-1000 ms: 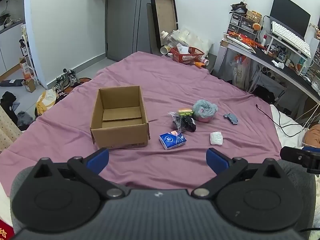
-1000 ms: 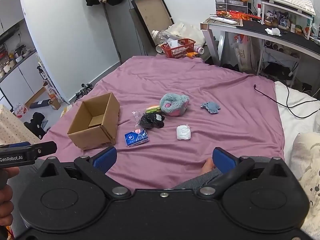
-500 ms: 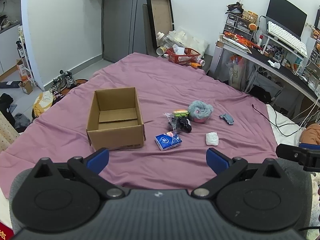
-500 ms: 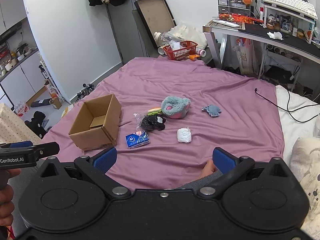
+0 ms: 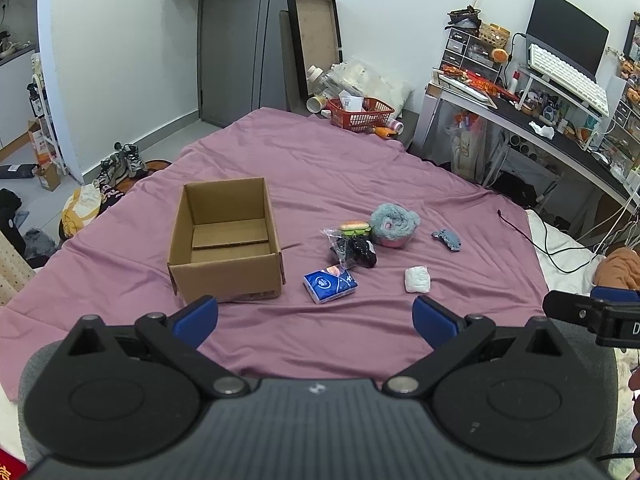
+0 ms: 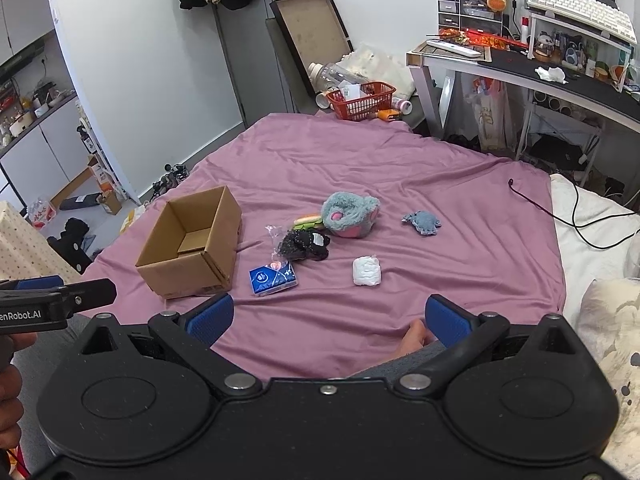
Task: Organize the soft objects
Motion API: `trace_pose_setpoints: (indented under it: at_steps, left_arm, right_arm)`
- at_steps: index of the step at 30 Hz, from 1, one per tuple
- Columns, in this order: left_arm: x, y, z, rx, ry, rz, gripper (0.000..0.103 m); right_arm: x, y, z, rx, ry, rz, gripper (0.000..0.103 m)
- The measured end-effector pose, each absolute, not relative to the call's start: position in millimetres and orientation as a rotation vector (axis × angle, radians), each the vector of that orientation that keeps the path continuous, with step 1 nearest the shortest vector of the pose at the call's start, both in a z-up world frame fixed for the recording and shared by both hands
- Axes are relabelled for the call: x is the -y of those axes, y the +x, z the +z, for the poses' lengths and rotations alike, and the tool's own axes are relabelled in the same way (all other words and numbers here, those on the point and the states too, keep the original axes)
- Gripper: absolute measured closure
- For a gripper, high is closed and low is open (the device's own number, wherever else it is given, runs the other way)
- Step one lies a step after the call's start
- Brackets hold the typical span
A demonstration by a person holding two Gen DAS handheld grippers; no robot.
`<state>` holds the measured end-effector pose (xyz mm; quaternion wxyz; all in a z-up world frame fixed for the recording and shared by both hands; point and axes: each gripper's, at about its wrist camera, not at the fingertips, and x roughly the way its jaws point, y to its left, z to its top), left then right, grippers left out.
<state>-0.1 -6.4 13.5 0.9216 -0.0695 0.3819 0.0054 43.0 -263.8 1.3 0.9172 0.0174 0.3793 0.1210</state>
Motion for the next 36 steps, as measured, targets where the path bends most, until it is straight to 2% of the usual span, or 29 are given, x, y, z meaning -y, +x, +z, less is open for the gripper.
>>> trace_pose_setpoints:
  at_steps: [36]
  left_arm:
    - [16.5, -6.4, 12.6, -0.775, -0.11, 0.025, 0.0]
  right_arm:
    - [264.8, 34.2, 12.1, -0.767, 0.028, 0.274, 0.0]
